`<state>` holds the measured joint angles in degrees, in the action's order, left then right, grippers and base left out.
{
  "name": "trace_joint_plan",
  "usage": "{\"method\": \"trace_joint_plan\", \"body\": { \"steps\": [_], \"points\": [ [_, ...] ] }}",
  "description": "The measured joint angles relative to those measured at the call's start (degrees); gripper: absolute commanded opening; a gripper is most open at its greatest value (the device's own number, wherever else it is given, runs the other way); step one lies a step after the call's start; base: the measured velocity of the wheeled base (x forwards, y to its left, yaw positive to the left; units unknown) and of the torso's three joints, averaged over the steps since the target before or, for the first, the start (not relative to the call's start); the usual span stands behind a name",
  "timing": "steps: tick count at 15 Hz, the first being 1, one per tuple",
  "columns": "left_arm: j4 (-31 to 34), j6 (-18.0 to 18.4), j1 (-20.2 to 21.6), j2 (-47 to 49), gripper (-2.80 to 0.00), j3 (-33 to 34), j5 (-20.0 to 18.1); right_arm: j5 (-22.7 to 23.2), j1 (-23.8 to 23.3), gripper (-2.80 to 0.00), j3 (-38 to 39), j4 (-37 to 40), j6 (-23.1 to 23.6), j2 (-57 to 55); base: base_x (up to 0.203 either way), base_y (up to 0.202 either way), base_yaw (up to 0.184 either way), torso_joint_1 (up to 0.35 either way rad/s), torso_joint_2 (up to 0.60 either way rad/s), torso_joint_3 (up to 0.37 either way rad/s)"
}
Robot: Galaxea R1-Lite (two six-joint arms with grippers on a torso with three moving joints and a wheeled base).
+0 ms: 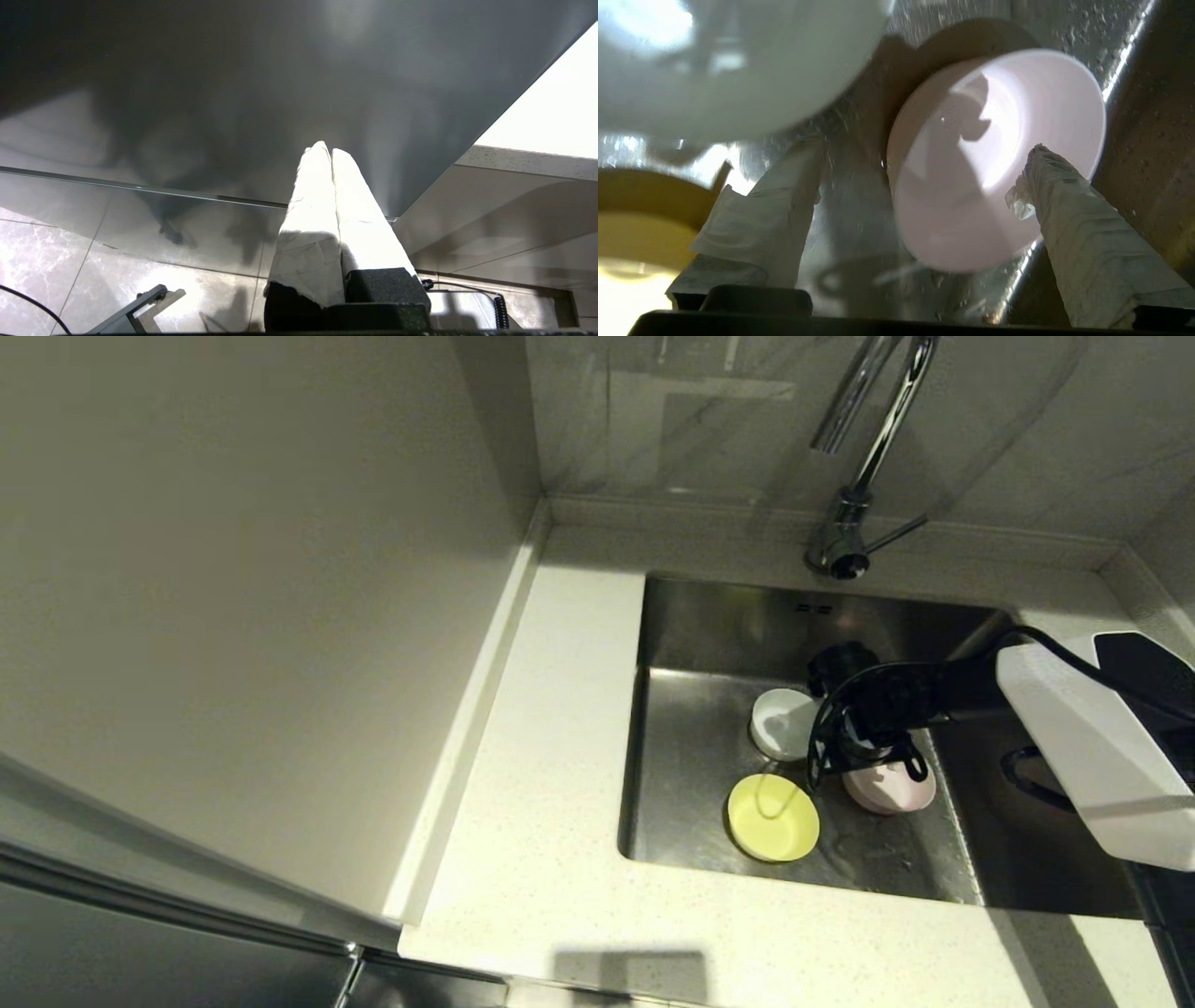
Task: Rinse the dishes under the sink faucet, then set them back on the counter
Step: Put a bowl back to the table from the sink
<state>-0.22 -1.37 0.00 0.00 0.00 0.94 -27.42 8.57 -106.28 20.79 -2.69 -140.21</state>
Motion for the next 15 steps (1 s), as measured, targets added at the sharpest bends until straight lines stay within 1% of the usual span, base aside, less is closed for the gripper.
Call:
{"method": "trace_joint_plan", "body": {
  "steps": [4,5,7,9,15],
  "points": [
    [-0.01,-0.01,0.00,0.00,-2.80,0.00,0.00,-0.77,-0.44,0.00,-2.48,0.02,-0.46,-2.39,0.000,0.000,0.000,0.000,0.00,0.000],
    [-0.02,-0.01,0.00,0.00,-2.80,0.00,0.00,-1.13,-0.57,-2.80,-3.20,0.01,-0.55,-3.00,0.000,0.000,0.000,0.000,0.00,0.000],
    [-0.02,0.00,0.00,0.00,-2.80,0.00,0.02,-2.55,-0.95,-2.80,-5.30,0.05,-0.61,-4.40,0.000,0.000,0.000,0.000,0.00,0.000],
    [-0.02,-0.04,0.00,0.00,-2.80,0.00,0.00,-2.83,-1.46,-2.80,-6.46,0.11,-0.39,-5.33,0.000,0.000,0.000,0.000,0.00,0.000],
    [0.00,0.00,0.00,0.00,-2.80,0.00,0.00,-2.71,-1.79,-2.80,-5.55,0.49,-0.77,-6.43,0.000,0.000,0.000,0.000,0.00,0.000]
  ]
}}
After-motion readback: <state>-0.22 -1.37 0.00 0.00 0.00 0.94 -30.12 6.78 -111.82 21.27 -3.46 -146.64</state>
